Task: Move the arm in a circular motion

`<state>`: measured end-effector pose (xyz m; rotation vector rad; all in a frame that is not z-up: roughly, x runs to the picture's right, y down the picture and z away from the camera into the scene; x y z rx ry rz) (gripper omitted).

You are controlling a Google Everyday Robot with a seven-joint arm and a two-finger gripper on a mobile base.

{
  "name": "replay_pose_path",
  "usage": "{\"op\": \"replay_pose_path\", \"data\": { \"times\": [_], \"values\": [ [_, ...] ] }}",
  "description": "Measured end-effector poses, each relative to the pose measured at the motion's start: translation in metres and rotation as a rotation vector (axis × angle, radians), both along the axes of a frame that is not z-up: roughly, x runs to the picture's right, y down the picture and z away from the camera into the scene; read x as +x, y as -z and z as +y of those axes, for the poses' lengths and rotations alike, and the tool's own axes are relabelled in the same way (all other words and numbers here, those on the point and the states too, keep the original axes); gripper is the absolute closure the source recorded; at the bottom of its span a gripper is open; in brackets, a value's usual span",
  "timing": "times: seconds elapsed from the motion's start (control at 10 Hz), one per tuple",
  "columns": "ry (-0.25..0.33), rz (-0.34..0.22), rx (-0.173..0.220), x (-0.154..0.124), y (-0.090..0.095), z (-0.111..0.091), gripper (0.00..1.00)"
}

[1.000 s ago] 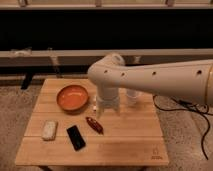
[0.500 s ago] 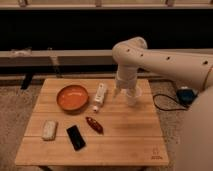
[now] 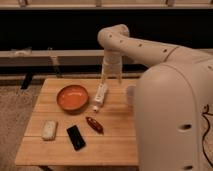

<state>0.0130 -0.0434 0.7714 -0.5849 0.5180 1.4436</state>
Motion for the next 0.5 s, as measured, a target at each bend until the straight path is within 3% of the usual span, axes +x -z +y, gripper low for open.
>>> {"op": "replay_pose_path", "data": {
  "times": [0.3,0.5],
  "values": [
    [0.094,-0.099,-0.006,-0.081,-0.005,0.003,0.35],
    [0.102,-0.096,-0.002,-0.081,-0.005,0.003,0.35]
  ]
}}
